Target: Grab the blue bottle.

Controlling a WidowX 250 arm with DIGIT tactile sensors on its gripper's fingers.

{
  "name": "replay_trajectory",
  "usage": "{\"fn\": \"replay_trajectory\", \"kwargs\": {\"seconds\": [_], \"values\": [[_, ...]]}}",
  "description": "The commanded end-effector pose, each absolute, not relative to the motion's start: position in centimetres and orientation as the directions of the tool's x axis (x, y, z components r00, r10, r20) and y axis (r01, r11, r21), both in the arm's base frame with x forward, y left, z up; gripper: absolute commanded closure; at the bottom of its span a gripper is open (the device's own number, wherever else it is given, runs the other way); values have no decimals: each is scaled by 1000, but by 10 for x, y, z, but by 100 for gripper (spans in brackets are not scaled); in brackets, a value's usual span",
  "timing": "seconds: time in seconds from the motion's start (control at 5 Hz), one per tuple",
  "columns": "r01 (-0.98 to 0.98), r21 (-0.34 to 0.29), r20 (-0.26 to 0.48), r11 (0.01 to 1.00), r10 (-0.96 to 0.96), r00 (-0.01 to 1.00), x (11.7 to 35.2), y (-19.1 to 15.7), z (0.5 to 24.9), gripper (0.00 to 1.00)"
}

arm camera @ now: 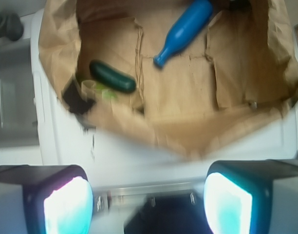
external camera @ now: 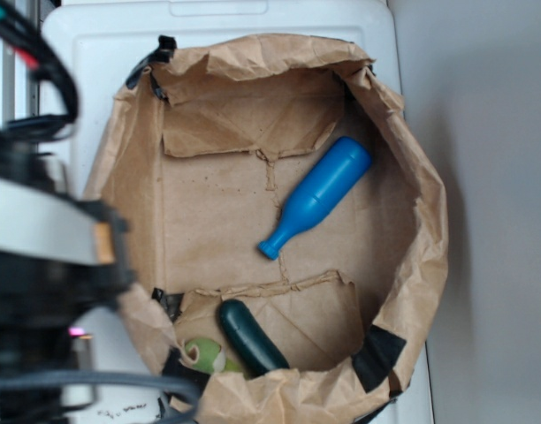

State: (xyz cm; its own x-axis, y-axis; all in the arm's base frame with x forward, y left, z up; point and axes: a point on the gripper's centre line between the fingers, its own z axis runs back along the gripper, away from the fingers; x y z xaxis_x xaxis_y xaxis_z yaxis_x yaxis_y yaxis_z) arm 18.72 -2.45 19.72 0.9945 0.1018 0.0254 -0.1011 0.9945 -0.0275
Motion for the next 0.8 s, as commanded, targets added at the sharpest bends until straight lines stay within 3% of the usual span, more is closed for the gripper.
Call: {"fn": "replay_trajectory", "kwargs": {"seconds": [0.0, 0.2, 0.4, 0.6], "values": [[-250, -67, 136, 966, 257, 957, 289, -9, 170, 0], [-465, -157, 217, 871, 490, 844, 333, 4, 167, 0], [-661, -168, 255, 732, 679, 688, 345, 14, 181, 0], [-661, -168, 255, 732, 679, 688, 345, 14, 181, 0]]}}
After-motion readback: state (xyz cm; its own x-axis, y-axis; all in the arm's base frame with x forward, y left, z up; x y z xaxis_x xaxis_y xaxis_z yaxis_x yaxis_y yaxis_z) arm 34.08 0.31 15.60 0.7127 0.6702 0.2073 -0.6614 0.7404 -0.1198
